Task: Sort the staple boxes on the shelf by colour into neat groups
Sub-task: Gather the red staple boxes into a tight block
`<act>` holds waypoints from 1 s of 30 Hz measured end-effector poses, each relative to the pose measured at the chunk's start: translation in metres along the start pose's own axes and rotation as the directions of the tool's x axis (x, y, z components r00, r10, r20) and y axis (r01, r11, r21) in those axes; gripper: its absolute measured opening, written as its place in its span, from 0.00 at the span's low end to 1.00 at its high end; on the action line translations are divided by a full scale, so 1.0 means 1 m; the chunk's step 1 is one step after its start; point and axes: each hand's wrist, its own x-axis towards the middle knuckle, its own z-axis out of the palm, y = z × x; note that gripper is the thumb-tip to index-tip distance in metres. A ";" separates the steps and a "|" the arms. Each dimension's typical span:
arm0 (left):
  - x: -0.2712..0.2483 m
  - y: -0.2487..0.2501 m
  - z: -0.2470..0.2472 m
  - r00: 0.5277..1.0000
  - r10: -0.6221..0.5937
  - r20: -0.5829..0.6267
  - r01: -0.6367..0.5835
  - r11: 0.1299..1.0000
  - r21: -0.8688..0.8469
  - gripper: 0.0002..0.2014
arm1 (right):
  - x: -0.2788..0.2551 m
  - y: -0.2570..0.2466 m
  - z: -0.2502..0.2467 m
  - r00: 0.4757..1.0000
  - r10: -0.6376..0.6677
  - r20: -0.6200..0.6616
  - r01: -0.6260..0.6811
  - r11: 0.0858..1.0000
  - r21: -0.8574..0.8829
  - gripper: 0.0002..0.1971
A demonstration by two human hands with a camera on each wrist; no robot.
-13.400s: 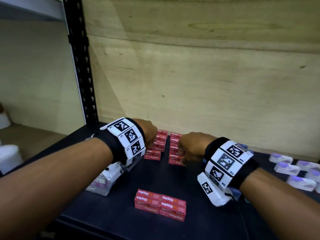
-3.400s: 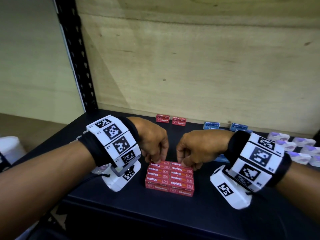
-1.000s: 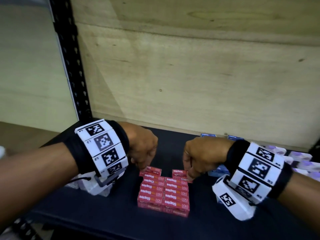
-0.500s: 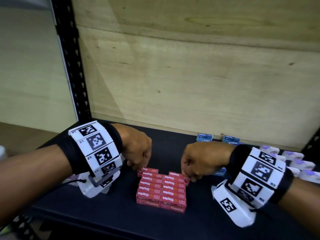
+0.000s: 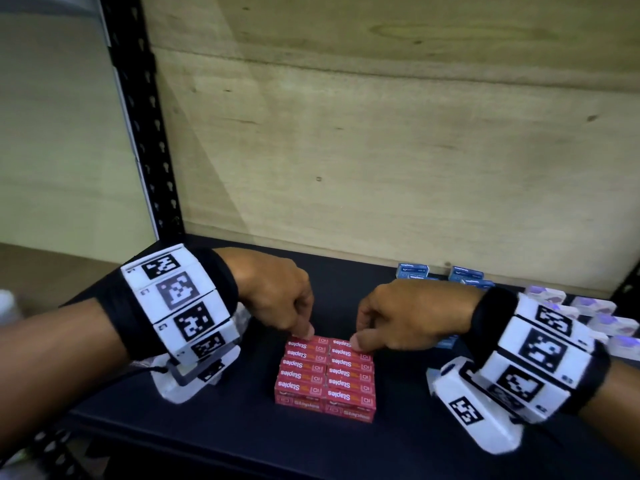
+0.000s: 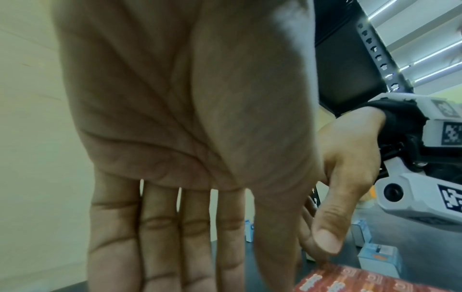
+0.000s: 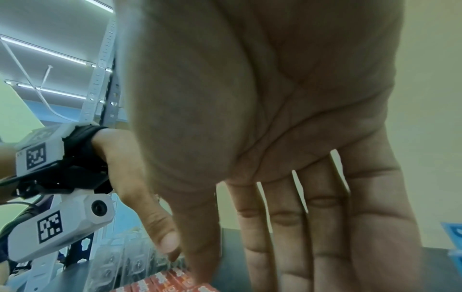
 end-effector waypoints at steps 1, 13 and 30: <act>-0.004 0.001 0.000 1.000 -0.002 0.010 0.002 1.000 0.011 0.21 | -0.004 0.001 0.000 1.000 0.009 0.024 -0.009 1.000 -0.002 0.26; -0.013 0.015 0.020 0.999 0.034 0.041 -0.040 0.986 0.159 0.40 | -0.014 -0.011 0.018 0.995 -0.003 0.102 0.014 0.994 -0.105 0.38; -0.019 0.026 0.010 0.996 -0.084 -0.034 0.086 0.991 0.097 0.55 | -0.019 0.023 0.013 1.000 0.004 -0.014 -0.005 0.999 -0.042 0.46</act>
